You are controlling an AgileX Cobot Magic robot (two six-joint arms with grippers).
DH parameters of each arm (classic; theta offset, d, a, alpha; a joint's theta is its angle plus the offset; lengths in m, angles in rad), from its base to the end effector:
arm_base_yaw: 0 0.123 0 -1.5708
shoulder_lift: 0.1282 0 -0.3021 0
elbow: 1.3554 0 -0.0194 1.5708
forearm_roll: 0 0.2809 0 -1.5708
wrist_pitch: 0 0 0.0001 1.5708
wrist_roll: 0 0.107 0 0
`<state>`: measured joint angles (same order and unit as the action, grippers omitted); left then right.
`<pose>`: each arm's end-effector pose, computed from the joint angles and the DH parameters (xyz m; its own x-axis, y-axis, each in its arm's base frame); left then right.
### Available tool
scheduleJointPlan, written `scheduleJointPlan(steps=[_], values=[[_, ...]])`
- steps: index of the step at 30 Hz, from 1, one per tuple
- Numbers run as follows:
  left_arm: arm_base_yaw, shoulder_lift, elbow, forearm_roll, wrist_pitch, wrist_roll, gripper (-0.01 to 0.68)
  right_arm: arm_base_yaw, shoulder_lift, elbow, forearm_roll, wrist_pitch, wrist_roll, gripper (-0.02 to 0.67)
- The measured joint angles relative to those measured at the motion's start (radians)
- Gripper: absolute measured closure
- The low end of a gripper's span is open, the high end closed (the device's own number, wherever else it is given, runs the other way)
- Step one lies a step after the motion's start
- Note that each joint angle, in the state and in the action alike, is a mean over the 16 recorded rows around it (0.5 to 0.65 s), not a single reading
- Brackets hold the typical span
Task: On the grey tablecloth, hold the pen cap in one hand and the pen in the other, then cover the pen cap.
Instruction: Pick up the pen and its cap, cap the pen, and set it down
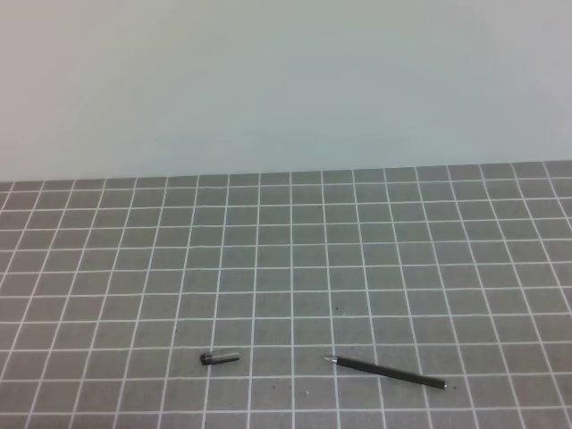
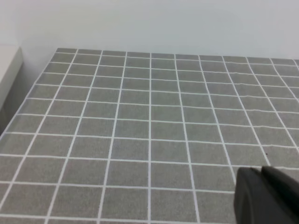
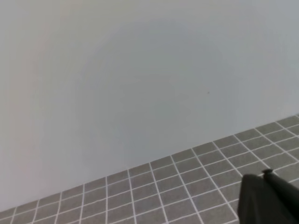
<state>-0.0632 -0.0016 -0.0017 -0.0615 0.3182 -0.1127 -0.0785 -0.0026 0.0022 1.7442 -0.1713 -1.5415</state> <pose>0.0822 -0.0073 0.1817 -0.2354 -0.1557 -0.9593 0.0424 0.9845 -0.1702 0.0821 -0.0244 0.2109 0.1061 0.1932 -0.9754 0.2276 0.9502 0.2129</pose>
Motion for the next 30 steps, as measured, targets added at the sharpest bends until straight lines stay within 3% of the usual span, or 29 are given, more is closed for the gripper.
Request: scheduleJointPlan(steps=[20, 25, 30], values=[[0.000, 0.000, 0.001, -0.002, 0.000, 0.000, 0.676, 0.000, 0.000, 0.000, 0.001, 0.032, 0.018, 0.652], [0.000, 0.000, 0.001, -0.049, -0.017, -0.005, 0.676, 0.000, 0.000, 0.000, 0.001, 0.058, 0.093, 0.652], [0.000, 0.001, 0.002, -0.197, -0.072, -0.015, 0.676, 0.000, 0.002, -0.002, -0.001, 0.082, 0.239, 0.652]])
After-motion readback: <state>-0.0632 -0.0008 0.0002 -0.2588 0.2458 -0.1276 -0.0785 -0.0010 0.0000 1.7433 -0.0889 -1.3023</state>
